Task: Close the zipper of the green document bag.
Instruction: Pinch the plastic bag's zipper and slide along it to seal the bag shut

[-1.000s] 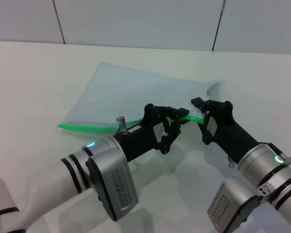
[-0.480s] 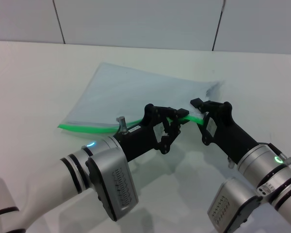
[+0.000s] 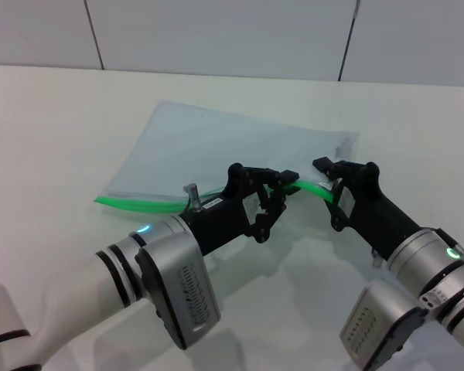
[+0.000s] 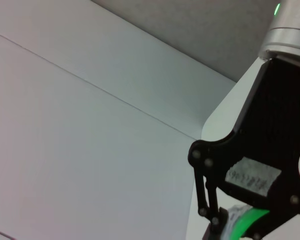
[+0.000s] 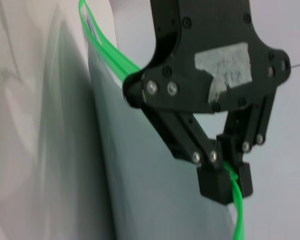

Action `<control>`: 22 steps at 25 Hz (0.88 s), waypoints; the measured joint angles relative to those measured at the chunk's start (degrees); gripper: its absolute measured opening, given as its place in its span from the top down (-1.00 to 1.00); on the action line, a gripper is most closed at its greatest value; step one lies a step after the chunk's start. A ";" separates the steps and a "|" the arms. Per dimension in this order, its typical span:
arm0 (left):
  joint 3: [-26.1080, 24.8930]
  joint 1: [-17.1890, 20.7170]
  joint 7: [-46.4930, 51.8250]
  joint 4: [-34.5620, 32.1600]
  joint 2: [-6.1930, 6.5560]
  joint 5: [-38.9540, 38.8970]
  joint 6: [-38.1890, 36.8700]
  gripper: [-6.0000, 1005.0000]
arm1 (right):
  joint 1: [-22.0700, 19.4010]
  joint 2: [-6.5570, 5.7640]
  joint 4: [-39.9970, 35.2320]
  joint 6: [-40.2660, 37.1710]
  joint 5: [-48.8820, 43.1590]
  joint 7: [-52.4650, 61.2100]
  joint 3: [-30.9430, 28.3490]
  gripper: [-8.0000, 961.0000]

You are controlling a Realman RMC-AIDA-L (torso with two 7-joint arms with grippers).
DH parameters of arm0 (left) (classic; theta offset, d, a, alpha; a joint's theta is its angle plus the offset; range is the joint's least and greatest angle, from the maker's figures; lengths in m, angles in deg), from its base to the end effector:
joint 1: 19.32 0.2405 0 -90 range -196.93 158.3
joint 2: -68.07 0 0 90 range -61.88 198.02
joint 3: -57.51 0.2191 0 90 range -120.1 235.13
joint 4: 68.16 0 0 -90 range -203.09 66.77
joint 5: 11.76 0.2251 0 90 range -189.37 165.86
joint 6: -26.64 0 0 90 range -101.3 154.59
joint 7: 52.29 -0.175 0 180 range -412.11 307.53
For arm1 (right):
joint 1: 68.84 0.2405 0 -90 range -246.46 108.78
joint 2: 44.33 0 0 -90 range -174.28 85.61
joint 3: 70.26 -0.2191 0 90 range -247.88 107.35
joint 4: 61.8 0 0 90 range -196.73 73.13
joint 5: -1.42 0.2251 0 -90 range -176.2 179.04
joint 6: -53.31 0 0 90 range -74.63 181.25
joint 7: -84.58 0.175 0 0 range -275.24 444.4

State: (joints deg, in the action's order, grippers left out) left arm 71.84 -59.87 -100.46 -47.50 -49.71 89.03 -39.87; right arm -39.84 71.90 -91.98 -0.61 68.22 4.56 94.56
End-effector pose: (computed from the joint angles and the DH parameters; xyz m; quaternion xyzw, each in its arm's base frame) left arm -0.1884 0.3192 -0.1331 -0.8319 0.3294 -0.1256 0.4285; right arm 0.2182 0.3282 -0.1233 -0.7790 -0.3611 -0.0539 0.5098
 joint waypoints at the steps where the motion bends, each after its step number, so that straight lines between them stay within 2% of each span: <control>1: -0.01 0.03 0.02 -0.04 0.02 -0.03 0.00 0.83 | 0.00 -0.01 0.18 -0.05 0.00 0.23 0.00 0.88; 22: -3.94 2.48 0.33 -0.73 0.35 -0.25 0.07 0.83 | -0.59 -0.05 7.15 -5.21 -0.03 8.21 -0.03 0.88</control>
State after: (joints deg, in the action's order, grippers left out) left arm 67.89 -57.39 -100.13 -48.23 -49.36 88.79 -39.80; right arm -40.43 71.86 -84.84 -5.82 68.18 12.77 94.53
